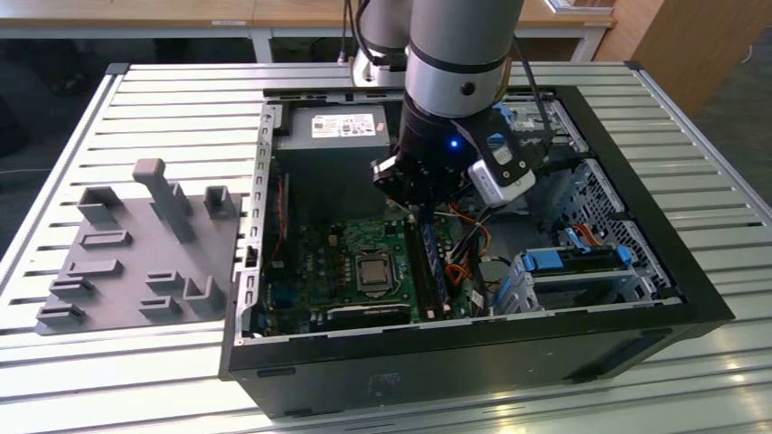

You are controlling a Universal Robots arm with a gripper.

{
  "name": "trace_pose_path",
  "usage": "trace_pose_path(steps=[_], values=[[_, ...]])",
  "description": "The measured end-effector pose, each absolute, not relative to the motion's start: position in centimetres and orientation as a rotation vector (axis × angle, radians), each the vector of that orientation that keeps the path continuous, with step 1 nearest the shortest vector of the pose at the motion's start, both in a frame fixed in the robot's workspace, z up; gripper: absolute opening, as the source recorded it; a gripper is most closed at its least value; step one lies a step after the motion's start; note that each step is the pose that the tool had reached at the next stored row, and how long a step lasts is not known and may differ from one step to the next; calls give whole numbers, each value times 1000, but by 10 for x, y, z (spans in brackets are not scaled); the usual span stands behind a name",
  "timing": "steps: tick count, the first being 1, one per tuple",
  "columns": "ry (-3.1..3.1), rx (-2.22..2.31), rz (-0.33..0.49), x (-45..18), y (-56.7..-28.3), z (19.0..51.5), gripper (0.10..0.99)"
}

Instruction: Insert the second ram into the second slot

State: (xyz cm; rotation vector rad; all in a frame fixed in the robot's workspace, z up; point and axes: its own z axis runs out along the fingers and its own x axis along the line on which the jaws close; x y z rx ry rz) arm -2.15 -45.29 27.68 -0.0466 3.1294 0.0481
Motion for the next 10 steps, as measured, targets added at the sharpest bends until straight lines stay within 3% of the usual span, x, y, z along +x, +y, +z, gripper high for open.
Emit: trace_pose_path(steps=[10], values=[[3129, -34, 47, -21, -453, 269, 137]])
